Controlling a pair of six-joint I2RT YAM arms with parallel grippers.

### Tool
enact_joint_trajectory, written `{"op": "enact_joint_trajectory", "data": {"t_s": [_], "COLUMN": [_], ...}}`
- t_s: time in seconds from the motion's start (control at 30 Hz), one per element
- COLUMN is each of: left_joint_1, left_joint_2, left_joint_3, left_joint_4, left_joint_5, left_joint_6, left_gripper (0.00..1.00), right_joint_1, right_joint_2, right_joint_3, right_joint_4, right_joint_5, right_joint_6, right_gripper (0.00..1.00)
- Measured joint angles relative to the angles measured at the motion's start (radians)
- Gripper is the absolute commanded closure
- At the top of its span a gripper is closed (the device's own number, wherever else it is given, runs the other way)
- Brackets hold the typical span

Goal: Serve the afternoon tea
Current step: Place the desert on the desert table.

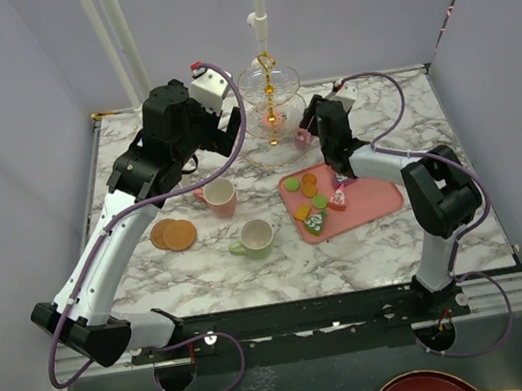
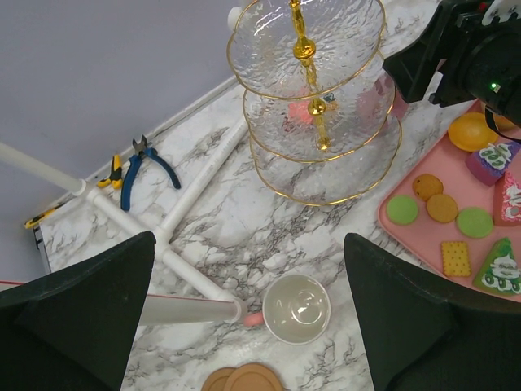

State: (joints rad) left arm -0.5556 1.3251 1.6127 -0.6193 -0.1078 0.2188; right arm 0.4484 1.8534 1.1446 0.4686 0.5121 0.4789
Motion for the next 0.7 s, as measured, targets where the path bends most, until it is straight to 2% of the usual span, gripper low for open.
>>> {"op": "enact_joint_trajectory", "data": {"t_s": [0.4,0.7], "left_joint_1": [0.000,0.000], "left_joint_2": [-0.011,-0.013], "left_joint_3": [-0.001,-0.004], "left_joint_4": [0.000,0.000], "left_joint_5": [0.006,0.010], "left_joint_6": [0.004,0.005], "left_gripper": [0.01,0.01], "right_joint_1": [-0.001,-0.001], "right_joint_2": [-0.014,-0.158], "right_joint_3": [-0.007,-0.088], "right_joint_4": [-0.003,-0.002], "right_joint_5": [-0.001,-0.006], "right_joint_6": [-0.002,-0.027], "right_gripper": [0.38,0.37]}}
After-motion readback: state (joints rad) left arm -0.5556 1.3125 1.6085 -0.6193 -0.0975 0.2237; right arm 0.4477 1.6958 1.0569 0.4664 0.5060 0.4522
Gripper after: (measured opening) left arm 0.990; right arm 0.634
